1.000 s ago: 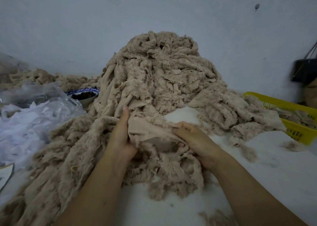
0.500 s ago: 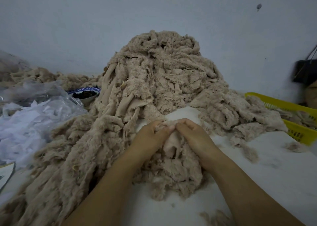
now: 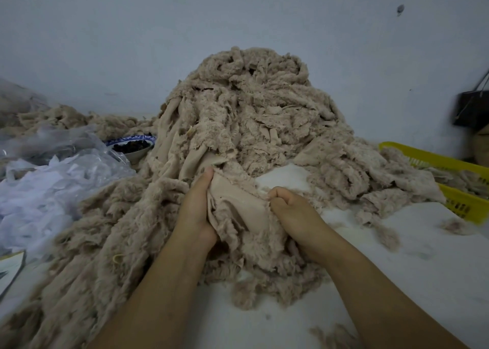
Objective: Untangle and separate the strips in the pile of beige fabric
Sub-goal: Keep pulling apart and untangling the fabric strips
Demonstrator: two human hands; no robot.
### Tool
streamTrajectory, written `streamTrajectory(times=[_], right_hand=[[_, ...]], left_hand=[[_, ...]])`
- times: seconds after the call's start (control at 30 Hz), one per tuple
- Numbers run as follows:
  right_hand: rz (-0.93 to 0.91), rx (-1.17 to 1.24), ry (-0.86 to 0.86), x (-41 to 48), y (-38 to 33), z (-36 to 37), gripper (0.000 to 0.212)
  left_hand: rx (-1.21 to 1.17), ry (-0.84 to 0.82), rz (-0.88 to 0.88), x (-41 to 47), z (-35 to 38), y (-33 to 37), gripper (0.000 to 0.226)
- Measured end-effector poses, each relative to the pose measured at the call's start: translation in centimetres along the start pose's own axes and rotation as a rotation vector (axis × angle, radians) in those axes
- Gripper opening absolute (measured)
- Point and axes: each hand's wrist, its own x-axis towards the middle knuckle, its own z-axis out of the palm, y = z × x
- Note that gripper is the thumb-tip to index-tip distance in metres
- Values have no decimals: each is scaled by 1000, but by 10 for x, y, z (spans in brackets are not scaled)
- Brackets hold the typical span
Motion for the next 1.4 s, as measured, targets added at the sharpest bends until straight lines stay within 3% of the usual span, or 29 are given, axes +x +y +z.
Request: streamTrajectory(times=[0.1, 0.23, 0.27, 0.37, 0.5, 0.67, 0.8, 0.93, 1.07, 1.23, 1.3, 1.4], right_hand=[[48, 94, -6, 0, 2, -2, 45], [40, 314, 41, 1, 3, -8, 18], [19, 348, 29, 1, 2, -6, 21], [-30, 220, -59, 0, 8, 7, 58], [-53, 82, -145, -2, 10, 22, 88], [-86, 106, -148, -2, 4, 20, 71], [-91, 20, -143, -2, 3, 16, 12], [-95, -75, -74, 3, 10, 7, 13], [-56, -203, 24, 9, 18, -6, 16], [-50, -215, 102, 8, 21, -6, 22], [-20, -139, 163, 8, 17, -6, 25], [40, 223, 223, 8, 9, -9, 25]], left_hand=[[-106, -14, 14, 2, -6, 10, 55], [-134, -14, 39, 5, -9, 15, 48], [-99, -25, 34, 4, -8, 12, 46], [-4, -41, -28, 2, -1, 4, 48], [72, -118, -53, -2, 2, 1, 52], [35, -245, -83, 1, 0, 0, 35], [96, -271, -60, -2, 1, 2, 34], [-76, -288, 39, 1, -6, 11, 36], [-269, -202, 125, 7, -18, 22, 36], [-212, -83, 175, 10, -19, 21, 44], [-125, -57, 158, 8, -16, 21, 37], [107, 50, 52, 3, -11, 16, 41]])
